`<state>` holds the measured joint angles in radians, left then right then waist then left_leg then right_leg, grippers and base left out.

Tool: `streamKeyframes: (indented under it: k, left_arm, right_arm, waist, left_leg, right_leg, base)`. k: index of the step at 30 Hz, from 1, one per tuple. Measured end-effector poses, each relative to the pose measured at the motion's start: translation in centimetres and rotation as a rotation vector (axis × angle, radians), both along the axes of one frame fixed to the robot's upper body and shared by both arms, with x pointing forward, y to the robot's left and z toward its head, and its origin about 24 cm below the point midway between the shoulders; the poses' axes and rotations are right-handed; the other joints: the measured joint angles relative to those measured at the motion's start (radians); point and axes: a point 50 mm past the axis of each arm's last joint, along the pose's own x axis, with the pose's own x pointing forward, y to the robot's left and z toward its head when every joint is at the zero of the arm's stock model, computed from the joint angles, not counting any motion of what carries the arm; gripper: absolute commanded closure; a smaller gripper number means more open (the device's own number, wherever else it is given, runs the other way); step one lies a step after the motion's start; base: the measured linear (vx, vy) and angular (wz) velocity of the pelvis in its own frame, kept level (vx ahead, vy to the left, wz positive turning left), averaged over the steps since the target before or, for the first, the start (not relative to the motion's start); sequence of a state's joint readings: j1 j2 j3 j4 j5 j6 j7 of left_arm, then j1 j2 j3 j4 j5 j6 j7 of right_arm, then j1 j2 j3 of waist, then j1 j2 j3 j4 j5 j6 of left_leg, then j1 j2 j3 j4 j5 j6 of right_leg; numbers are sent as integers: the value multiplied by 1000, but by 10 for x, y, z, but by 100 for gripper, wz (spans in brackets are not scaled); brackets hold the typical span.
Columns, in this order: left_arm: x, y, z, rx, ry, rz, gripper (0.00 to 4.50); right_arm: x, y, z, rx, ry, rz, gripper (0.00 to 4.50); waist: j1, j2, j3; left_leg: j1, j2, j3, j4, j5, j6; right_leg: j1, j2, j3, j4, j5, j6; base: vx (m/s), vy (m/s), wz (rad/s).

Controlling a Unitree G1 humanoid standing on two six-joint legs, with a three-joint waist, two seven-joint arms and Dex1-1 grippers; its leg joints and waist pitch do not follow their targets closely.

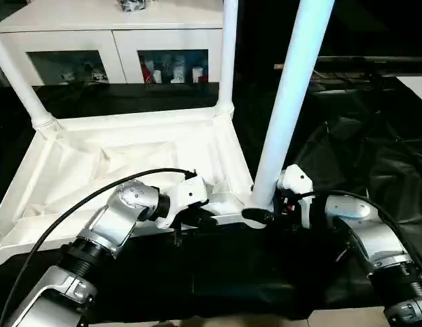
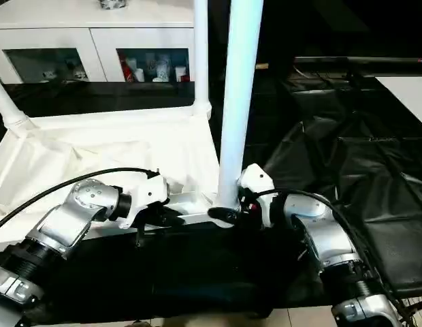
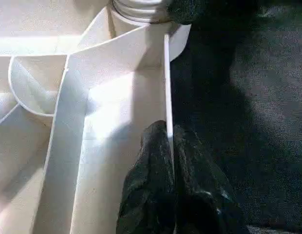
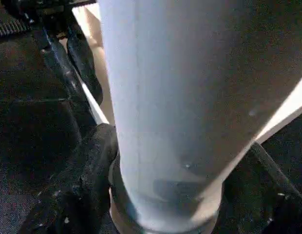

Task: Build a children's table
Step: Rotate leg to tighten

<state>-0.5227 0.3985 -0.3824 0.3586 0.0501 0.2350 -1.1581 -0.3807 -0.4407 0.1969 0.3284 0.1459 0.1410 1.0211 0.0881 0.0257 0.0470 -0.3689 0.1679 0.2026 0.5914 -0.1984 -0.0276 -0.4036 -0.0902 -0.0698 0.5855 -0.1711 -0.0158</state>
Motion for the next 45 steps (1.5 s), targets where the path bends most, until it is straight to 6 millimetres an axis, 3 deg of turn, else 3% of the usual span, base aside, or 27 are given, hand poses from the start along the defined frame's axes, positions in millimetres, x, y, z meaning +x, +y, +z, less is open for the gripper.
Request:
streamKeyframes:
  k: [13, 17, 22, 28, 31, 33, 35, 38, 41, 45]
  left_arm:
    - [2, 2, -1, 7, -6, 33, 450]
    - [11, -4, -4, -1, -29, 125, 450]
    - [25, -27, -7, -29, -38, 267, 450]
    - [40, -60, -10, -23, -54, 396, 450]
    - [43, -67, -11, -17, -63, 414, 450]
    - [43, -67, -12, -16, -67, 416, 450]
    - [44, -66, -12, -14, -72, 413, 450]
    - [46, -60, -10, -11, -83, 423, 450]
    - [46, -46, -7, -4, -90, 405, 450]
    - [43, -40, -5, -9, -87, 359, 450]
  right_arm:
    - [4, 5, -5, 29, -3, -57, 180]
    - [13, 12, -12, 87, -7, -259, 181]
    - [30, 28, -18, 133, -17, -581, 182]
    - [51, 38, -20, 143, -16, -926, 182]
    - [56, 40, -20, 129, -12, -996, 182]
    - [57, 40, -20, 133, -8, -1003, 182]
    - [56, 39, -20, 138, -22, -996, 127]
    - [55, 44, -19, 168, -37, -933, 103]
    - [50, 40, -9, 202, -68, -755, 73]
    - [50, 29, 7, 185, -104, -591, 37]
  waist:
    - [-4, -1, -1]
    - [-15, -1, -1]
    - [-31, -1, -1]
    - [-31, 1, -2]
    - [-30, 4, -5]
    - [-31, 5, -5]
    - [-32, 5, -5]
    - [-41, 6, -4]
    - [-54, 7, -4]
    - [-52, 7, -4]
  left_leg:
    - [2, 0, 0, 4, 0, -1]
    - [3, 0, -1, 6, 1, -2]
    - [4, -1, -1, 7, 1, -3]
    - [4, -3, -2, 7, 1, -2]
    - [4, -4, -2, 7, 1, -2]
    - [5, -4, -2, 6, 1, -2]
    - [5, -4, -2, 6, 1, -2]
    - [4, -4, -2, 6, 1, -2]
    - [1, -4, -3, 6, 1, -2]
    - [0, -2, -3, 4, 1, -2]
  right_leg:
    - [0, 0, 1, 7, 0, 0]
    - [1, 0, 1, 9, -2, 3]
    - [3, -1, 1, 7, -2, 3]
    - [8, -2, 2, 1, -2, 3]
    - [12, -2, 2, -5, -2, 3]
    - [14, -2, 1, -8, -2, 3]
    - [15, -3, 2, -9, -2, 3]
    - [14, -3, 1, -9, -2, 3]
    - [9, -3, 0, -8, 4, 3]
    - [5, -2, -1, -7, 12, 5]
  base:
    - [0, 0, 0]
    - [0, 0, 0]
    - [0, 0, 0]
    - [0, 0, 0]
    - [0, 0, 0]
    - [0, 0, 0]
    - [0, 0, 0]
    - [0, 0, 0]
    - [0, 0, 0]
    - [0, 0, 0]
